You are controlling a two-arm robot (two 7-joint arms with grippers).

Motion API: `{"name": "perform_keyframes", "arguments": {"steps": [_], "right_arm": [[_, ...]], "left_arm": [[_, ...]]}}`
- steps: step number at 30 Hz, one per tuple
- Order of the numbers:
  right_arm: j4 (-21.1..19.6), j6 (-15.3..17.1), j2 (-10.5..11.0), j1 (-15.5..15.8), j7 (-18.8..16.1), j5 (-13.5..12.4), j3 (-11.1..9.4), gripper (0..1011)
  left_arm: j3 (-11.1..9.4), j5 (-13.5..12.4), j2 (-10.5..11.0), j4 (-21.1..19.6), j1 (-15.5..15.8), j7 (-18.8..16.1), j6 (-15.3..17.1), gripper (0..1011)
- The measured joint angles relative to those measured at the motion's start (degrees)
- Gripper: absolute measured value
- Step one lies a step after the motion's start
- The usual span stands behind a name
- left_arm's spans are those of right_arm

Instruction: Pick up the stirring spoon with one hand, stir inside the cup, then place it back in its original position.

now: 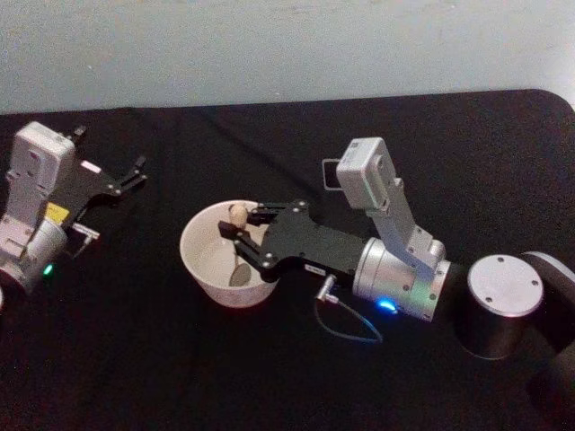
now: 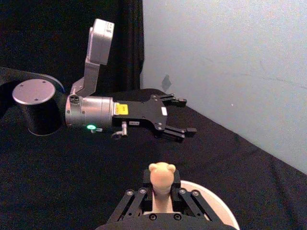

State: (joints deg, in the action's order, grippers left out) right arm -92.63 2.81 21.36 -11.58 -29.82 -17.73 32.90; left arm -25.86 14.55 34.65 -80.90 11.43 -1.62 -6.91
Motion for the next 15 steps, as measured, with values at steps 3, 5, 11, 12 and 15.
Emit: {"name": "perform_keyframes", "arguments": {"steps": [3, 5, 11, 12, 15], "right_arm": [[0.5, -0.1, -0.5, -0.4, 0.1, 0.1, 0.6, 211], [1.1, -0.2, -1.1, -0.8, 0.4, 0.3, 1.0, 211], [3.4, -0.8, -2.9, -2.1, 1.6, 1.4, 1.6, 211], [3.7, -0.9, -3.1, -2.3, 1.8, 1.6, 1.6, 211], [4.9, -1.2, -4.0, -3.0, 2.5, 2.1, 1.5, 211]], "left_arm": [[0.0, 0.0, 0.0, 0.0, 0.0, 0.0, 0.0, 1001], [0.0, 0.0, 0.0, 0.0, 0.0, 0.0, 0.0, 1001], [0.0, 0.0, 0.0, 0.0, 0.0, 0.0, 0.0, 1001], [0.0, 0.0, 0.0, 0.0, 0.0, 0.0, 0.0, 1001], [0.0, 0.0, 0.0, 0.0, 0.0, 0.0, 0.0, 1001]]}}
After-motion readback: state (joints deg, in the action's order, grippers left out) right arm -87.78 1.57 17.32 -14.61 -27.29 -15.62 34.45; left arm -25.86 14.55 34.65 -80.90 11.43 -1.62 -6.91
